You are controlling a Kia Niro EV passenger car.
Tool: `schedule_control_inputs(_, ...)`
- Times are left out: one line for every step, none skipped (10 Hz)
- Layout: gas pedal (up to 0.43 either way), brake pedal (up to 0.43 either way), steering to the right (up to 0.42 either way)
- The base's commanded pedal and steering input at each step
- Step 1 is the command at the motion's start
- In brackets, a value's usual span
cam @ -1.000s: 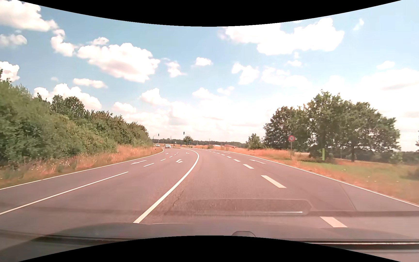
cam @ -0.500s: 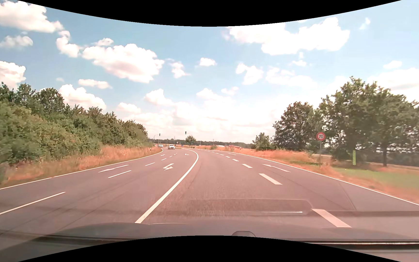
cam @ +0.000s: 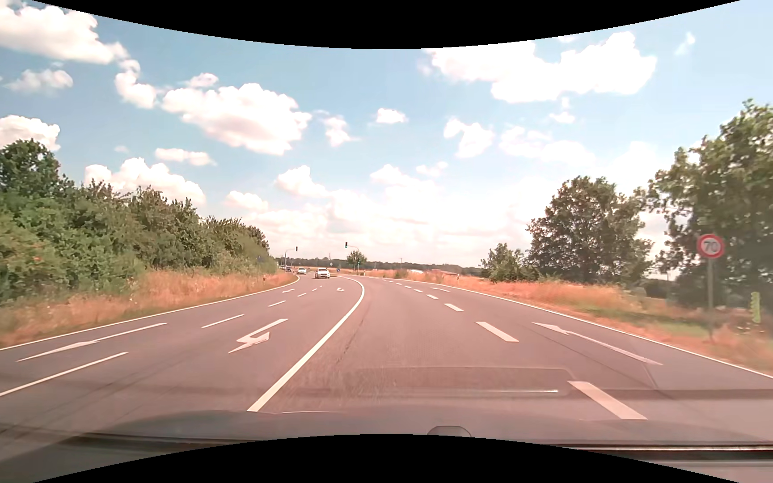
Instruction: Follow the waypoints while adhering to traffic rules and regulations
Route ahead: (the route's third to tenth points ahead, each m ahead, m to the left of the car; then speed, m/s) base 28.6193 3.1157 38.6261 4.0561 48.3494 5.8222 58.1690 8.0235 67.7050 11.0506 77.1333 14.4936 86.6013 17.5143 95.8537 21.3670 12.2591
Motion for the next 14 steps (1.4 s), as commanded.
schedule_control_inputs(0.331,0.000,-0.020)
schedule_control_inputs(0.331,0.000,-0.020)
schedule_control_inputs(0.319,0.000,-0.020)
schedule_control_inputs(0.311,0.000,-0.020)
schedule_control_inputs(0.299,0.000,-0.020)
schedule_control_inputs(0.299,0.000,-0.021)
schedule_control_inputs(0.287,0.000,-0.022)
schedule_control_inputs(0.287,0.000,-0.023)
schedule_control_inputs(0.287,0.000,-0.023)
schedule_control_inputs(0.287,0.000,-0.023)
schedule_control_inputs(0.287,0.000,-0.022)
schedule_control_inputs(0.280,0.000,-0.022)
schedule_control_inputs(0.280,0.000,-0.022)
schedule_control_inputs(0.280,0.000,-0.022)
